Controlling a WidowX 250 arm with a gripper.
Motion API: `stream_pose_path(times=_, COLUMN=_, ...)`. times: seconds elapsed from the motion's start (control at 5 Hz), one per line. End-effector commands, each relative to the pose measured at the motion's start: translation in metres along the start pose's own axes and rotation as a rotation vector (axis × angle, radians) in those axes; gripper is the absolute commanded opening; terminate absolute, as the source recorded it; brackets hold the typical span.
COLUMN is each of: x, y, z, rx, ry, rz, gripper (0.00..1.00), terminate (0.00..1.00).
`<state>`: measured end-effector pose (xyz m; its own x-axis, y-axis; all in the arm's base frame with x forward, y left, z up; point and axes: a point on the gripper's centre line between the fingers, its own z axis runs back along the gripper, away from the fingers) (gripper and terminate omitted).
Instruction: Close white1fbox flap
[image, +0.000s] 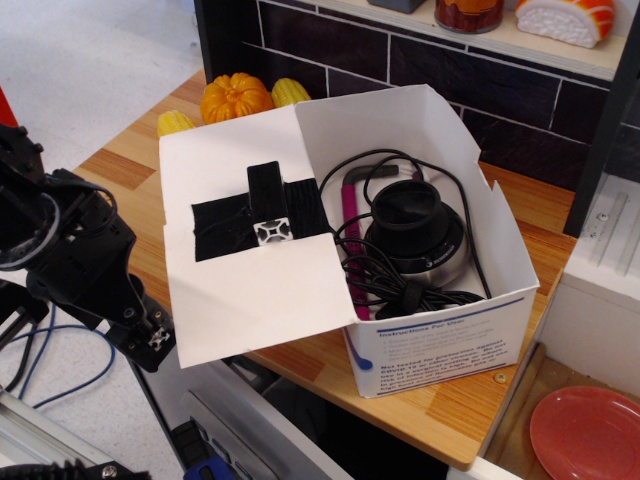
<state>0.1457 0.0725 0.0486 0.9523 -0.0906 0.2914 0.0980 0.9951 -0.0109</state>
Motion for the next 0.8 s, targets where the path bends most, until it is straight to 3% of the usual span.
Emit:
stream_pose_path(times=0.0, x=0.025, y=-0.001, z=0.026, rx=0.05, ry=-0.019, rz=-0.031, gripper=1.0, terminate=0.0)
stream_pose_path(times=0.6, x=0.059, y=-0.029, z=0.077, rx=0.19, ry=0.061, rz=-0.192, gripper=1.0, terminate=0.0)
